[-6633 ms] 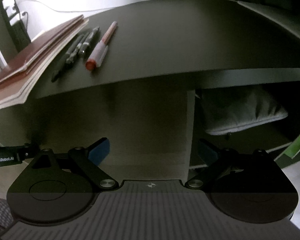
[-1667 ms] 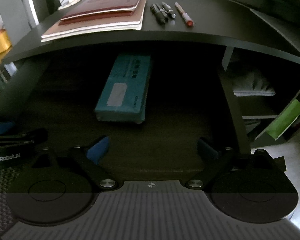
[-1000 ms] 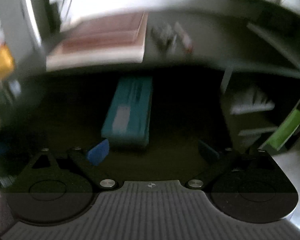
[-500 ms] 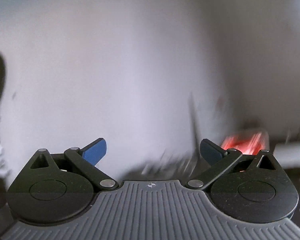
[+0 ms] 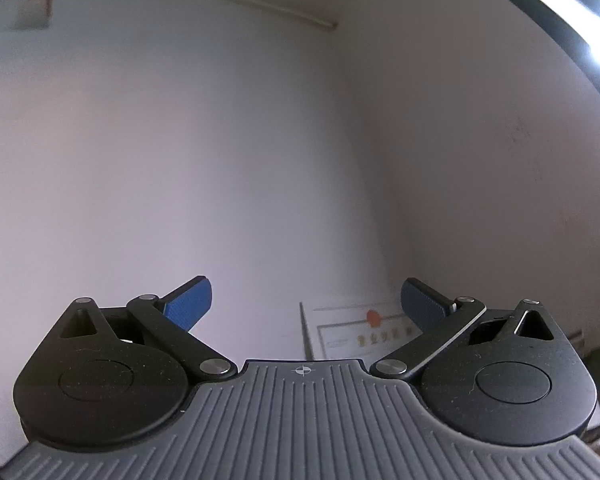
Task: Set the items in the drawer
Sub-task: 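Bring both grippers toward the maroon notebook on the dresser top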
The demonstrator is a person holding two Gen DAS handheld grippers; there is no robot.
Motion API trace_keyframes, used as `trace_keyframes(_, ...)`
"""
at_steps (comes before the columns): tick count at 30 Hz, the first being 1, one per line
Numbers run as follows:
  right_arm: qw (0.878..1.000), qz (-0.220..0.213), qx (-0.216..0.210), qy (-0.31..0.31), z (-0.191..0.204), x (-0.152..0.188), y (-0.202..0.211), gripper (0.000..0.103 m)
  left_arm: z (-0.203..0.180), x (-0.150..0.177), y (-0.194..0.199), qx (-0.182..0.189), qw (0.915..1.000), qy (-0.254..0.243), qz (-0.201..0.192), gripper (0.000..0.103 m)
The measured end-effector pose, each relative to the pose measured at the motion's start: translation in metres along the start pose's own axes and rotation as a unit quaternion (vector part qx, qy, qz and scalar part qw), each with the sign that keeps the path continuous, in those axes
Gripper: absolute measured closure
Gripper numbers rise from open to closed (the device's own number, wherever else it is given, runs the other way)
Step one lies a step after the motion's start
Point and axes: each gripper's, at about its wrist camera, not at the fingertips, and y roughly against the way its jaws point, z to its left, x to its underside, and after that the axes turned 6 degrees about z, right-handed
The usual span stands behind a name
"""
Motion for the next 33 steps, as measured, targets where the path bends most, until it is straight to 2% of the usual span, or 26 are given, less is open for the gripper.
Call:
trace_keyframes(3, 1.000, -0.006, 0.003, 0.026, 0.010, 0.011, -0.007, 0.000, 0.001, -0.003, -0.002, -0.004, 1.0000, 0.005, 0.001, 0.014)
trace_keyframes(9, 0.999, -0.005, 0.010, 0.038, 0.015, 0.018, -0.025, 0.000, 0.005, 0.001, -0.009, -0.010, 0.9999, 0.003, 0.013, 0.014)
trace_keyframes(14, 0.993, -0.044, 0.025, 0.103, 0.026, 0.004, -0.035, 0.000, 0.008, 0.000, -0.009, -0.012, 0.9997, 0.014, 0.013, 0.014)
trace_keyframes(19, 0.994, -0.068, 0.018, 0.080, 0.039, -0.019, -0.019, 0.000, 0.004, 0.000, -0.003, 0.008, 0.9999, 0.013, 0.002, 0.014)
trace_keyframes(23, 0.997, -0.024, -0.040, 0.064, 0.069, -0.024, -0.002, 0.000, 0.007, 0.004, 0.000, 0.018, 0.9997, 0.015, 0.001, 0.014)
trace_keyframes(24, 0.996, -0.003, -0.066, 0.067, 0.086, -0.010, -0.004, 0.000, 0.010, 0.005, 0.001, 0.018, 0.9997, 0.018, 0.000, 0.014)
trace_keyframes(26, 0.988, 0.059, -0.121, 0.069, 0.116, -0.005, 0.005, 0.000, 0.015, 0.006, 0.003, 0.018, 0.9995, 0.027, -0.002, 0.014)
trace_keyframes(28, 0.971, 0.136, -0.188, 0.056, 0.147, 0.008, 0.016, 0.000, 0.021, 0.008, 0.004, 0.018, 0.9992, 0.037, -0.004, 0.014)
trace_keyframes(30, 0.947, 0.202, -0.248, 0.035, 0.176, 0.027, 0.030, 0.000, 0.029, 0.008, 0.005, 0.020, 0.9987, 0.046, -0.005, 0.014)
trace_keyframes(32, 0.924, 0.252, -0.287, 0.018, 0.196, 0.040, 0.053, 0.000, 0.038, 0.009, 0.006, 0.023, 0.9982, 0.056, -0.005, 0.015)
trace_keyframes(33, 0.912, 0.276, -0.303, 0.017, 0.197, 0.031, 0.075, 0.000, 0.043, 0.009, 0.005, 0.026, 0.9978, 0.060, -0.005, 0.015)
